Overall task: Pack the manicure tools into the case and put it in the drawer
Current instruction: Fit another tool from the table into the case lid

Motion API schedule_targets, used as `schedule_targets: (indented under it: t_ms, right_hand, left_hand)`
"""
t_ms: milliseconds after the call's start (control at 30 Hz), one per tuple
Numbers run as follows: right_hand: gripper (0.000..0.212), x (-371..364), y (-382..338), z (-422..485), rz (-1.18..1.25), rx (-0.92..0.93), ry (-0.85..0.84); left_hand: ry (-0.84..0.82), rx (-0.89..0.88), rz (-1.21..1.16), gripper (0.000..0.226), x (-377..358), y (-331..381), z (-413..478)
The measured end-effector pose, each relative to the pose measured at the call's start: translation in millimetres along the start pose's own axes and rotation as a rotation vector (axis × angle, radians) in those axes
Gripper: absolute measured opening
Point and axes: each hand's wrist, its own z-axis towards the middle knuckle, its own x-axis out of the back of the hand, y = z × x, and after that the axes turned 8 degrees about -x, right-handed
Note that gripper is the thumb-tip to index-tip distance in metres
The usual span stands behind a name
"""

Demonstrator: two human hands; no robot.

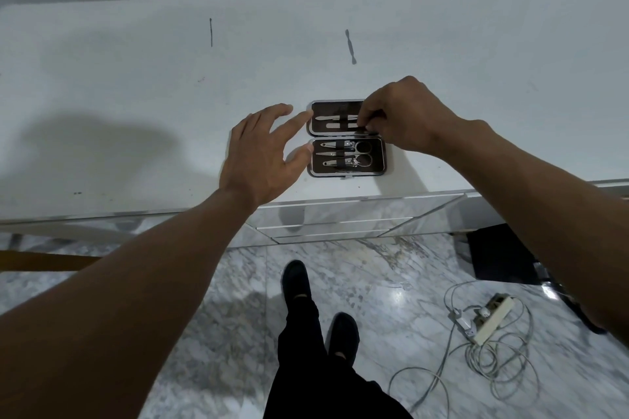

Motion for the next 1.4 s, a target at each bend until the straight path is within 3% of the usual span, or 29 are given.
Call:
schedule_targets:
  t_ms: [767,1100,1400]
  right_hand:
    - [0.026,-6.7,-7.1,5.6,0.022,0.003,-0.028]
    - [0.022,4.3,-3.8,7.7,0.181,-0.188,0.044]
    - [0.019,13.7,-22.3,25.7,0.108,-0.251,0.073]
  left_hand:
    - [0.002,0.013,-0.007,0.050,0.0,1.0,-0.5]
    - [0.005,-0.015,0.035,0.053,-0.8,0.9,-2.0]
    - [0.002,-0.013,0.017,0.050,1.4,3.0,-2.6]
